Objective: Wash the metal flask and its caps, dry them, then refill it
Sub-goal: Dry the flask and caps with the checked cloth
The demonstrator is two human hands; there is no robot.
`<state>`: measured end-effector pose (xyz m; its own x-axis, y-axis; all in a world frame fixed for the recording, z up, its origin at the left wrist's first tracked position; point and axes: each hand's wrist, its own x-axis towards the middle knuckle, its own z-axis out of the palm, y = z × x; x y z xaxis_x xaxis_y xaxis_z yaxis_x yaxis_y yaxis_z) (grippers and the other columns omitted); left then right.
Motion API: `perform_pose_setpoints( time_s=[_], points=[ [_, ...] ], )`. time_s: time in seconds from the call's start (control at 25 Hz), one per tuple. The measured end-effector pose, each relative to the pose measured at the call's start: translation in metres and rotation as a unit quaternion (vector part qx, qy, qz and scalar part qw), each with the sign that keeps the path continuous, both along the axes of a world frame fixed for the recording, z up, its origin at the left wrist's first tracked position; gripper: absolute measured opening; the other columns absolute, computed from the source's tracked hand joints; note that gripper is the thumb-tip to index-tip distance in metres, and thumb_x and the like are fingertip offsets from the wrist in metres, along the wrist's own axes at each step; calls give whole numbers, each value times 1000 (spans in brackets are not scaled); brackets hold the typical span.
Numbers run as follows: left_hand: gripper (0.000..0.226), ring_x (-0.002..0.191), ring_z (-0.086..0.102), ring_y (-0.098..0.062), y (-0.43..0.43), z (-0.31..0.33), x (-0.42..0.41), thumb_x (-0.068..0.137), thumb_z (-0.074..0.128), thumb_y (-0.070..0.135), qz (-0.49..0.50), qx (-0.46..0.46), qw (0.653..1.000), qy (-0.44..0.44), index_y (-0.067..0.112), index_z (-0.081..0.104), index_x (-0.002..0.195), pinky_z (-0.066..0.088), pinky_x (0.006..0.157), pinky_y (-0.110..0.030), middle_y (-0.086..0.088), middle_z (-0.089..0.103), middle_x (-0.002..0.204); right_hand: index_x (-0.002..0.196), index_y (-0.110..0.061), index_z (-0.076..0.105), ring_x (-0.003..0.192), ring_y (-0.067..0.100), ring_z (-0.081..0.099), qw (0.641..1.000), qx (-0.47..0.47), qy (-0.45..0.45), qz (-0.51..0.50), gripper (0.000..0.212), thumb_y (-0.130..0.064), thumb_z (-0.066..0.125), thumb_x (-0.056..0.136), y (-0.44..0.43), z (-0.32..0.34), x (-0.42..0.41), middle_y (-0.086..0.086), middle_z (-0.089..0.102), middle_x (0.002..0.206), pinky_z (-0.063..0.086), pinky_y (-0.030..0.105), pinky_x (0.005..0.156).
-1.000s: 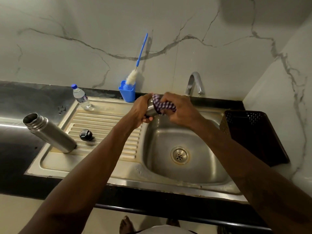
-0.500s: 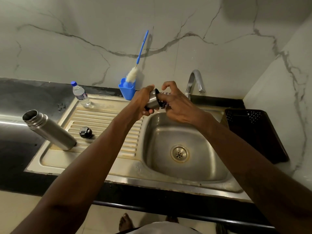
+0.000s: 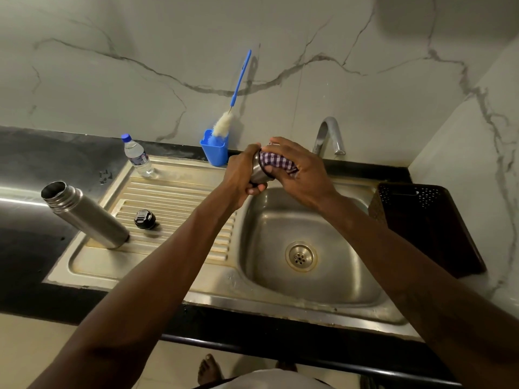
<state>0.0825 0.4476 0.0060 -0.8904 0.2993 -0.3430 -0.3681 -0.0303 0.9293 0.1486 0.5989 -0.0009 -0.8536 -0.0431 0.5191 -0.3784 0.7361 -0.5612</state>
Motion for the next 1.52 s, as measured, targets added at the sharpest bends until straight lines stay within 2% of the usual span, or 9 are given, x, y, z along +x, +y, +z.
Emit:
perform_pose_setpoints(
  time_s=[0.32, 0.52, 0.68, 0.8, 1.0, 1.12, 1.28, 1.4, 1.52],
  points=[
    [34, 83, 71, -26, 8, -9, 0, 113, 37, 37, -2, -23, 970, 241, 15, 62, 108, 63, 68, -40, -17, 69, 100, 133, -7, 46, 94, 22, 61, 979, 99, -145, -99, 36, -34, 36, 111, -15, 21, 1, 10, 62, 115, 47, 32, 77],
    [36, 110, 67, -25, -15, 1, -7, 94, 59, -7, -122, 250, 952, 128, 15, 55, 122, 60, 87, -38, -16, 63, 133, 131, -15, 54, 81, 12, 61, 942, -150, -245, -175, 42, -45, 33, 110, -14, 21, -7, 6, 66, 110, 51, 28, 68],
    [59, 98, 75, -32, -19, 15, -2, 107, 42, 59, -74, 145, 985, -52, 5, 63, 119, 63, 86, -45, -21, 72, 113, 128, -15, 56, 92, 18, 67, 985, -83, -125, -82, 34, -40, 43, 109, -9, 20, -2, 5, 70, 109, 57, 26, 75],
    [90, 58, 65, -22, -20, 14, -3, 92, 24, 87, -109, -71, 991, -35, 7, 65, 100, 52, 48, -25, -17, 71, 82, 132, -15, 57, 99, 16, 65, 996, -35, -75, -38, 31, -33, 49, 107, -7, 12, -2, 3, 69, 115, 56, 30, 84],
    [23, 86, 68, -20, -30, -6, -6, 102, 66, 21, -138, 65, 983, 98, 8, 65, 120, 59, 73, -30, -13, 70, 105, 122, -12, 57, 91, 22, 65, 992, -28, -100, -72, 26, -32, 48, 108, 0, 14, -10, 0, 65, 101, 55, 31, 77],
    [51, 104, 70, -18, -35, -18, -9, 73, 83, -10, -177, 82, 957, 215, 14, 65, 115, 60, 87, -33, -1, 69, 116, 116, -12, 59, 88, 21, 65, 978, -43, -175, -107, 31, -38, 44, 109, -2, 9, -13, 1, 65, 96, 48, 23, 68],
    [49, 122, 66, -34, -36, -10, -9, 96, 69, 40, -100, 196, 975, 41, 18, 57, 139, 59, 96, -50, -21, 61, 141, 120, -14, 60, 90, 16, 67, 983, -101, -126, -88, 32, -40, 44, 109, -4, 9, -10, 0, 68, 100, 53, 25, 73],
    [85, 83, 72, -30, -32, 0, -5, 92, 33, 85, -132, 1, 991, -18, 12, 67, 119, 58, 64, -36, -21, 74, 108, 131, -15, 58, 99, 12, 63, 996, -49, -69, -26, 32, -35, 49, 108, -5, 8, -5, 2, 68, 116, 52, 20, 83],
    [68, 51, 50, -16, -25, 2, 3, 99, 42, 75, -115, -22, 993, 3, 11, 65, 94, 38, 43, -23, -15, 61, 74, 137, -13, 53, 103, 16, 59, 999, 33, -24, 13, 36, -32, 48, 107, -7, 6, -7, 9, 61, 123, 50, 22, 89]
  ],
)
